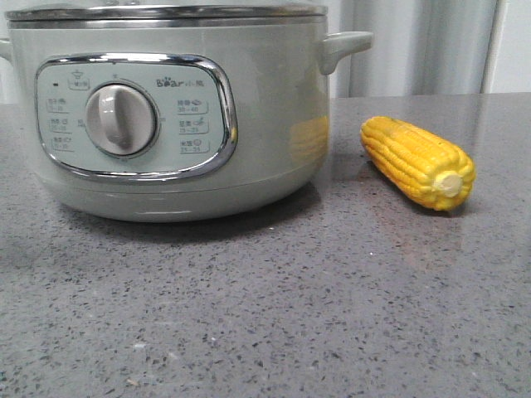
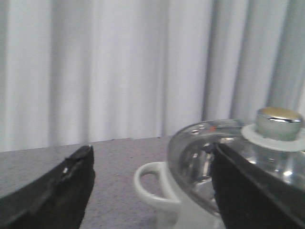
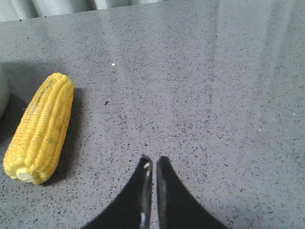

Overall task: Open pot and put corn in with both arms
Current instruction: 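Grasp the gold knob of the glass lid with the left gripper, then lift the glass lid off the pot with the left gripper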

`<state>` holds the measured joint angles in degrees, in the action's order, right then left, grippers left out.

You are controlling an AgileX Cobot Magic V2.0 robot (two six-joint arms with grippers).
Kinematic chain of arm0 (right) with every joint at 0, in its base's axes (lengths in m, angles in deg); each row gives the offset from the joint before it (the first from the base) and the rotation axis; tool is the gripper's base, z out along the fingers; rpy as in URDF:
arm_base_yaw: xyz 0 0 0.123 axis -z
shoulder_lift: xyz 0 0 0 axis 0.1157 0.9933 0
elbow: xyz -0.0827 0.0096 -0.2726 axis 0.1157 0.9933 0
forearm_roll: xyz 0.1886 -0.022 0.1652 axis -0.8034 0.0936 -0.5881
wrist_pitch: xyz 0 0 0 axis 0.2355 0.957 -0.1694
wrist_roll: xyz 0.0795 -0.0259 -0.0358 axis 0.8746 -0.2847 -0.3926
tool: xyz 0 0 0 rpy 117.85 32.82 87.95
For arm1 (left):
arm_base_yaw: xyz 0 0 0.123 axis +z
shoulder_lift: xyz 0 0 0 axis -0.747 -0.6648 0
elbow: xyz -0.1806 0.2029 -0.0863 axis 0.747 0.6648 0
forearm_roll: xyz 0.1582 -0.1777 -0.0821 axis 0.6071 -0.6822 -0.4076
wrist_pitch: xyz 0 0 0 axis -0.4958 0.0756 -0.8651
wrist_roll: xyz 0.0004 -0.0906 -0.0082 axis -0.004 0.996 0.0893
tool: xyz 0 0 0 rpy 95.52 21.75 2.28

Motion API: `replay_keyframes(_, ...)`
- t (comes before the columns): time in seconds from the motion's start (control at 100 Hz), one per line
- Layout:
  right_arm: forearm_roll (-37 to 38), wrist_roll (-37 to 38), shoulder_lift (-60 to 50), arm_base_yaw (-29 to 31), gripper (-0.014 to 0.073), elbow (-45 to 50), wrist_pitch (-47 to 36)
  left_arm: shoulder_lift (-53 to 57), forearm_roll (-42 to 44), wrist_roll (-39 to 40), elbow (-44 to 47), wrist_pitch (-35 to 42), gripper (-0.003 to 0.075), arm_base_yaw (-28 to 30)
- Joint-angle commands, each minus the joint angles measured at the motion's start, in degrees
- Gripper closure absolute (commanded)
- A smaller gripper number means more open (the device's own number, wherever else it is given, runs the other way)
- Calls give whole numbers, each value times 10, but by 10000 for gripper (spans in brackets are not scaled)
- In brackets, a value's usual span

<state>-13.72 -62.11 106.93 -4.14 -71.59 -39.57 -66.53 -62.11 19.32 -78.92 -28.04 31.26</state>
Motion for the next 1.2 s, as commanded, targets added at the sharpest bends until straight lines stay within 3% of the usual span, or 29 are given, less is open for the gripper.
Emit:
replay_keyframes(0.0,-1,-5,6,-1,659,-16,-43,-34,5,7,-39,49,259,-43)
replay_keyframes(0.24,-1,-5,6,-1,659,-16,-38,-106,3,7,-76,67,259,-99)
replay_keyframes(1.02,-1,-5,6,-1,659,-16,-38,-132,12,7,-89,85,257,-110)
replay_keyframes(1.19,-1,-5,6,-1,659,-16,-39,-174,40,7,-122,91,230,-142)
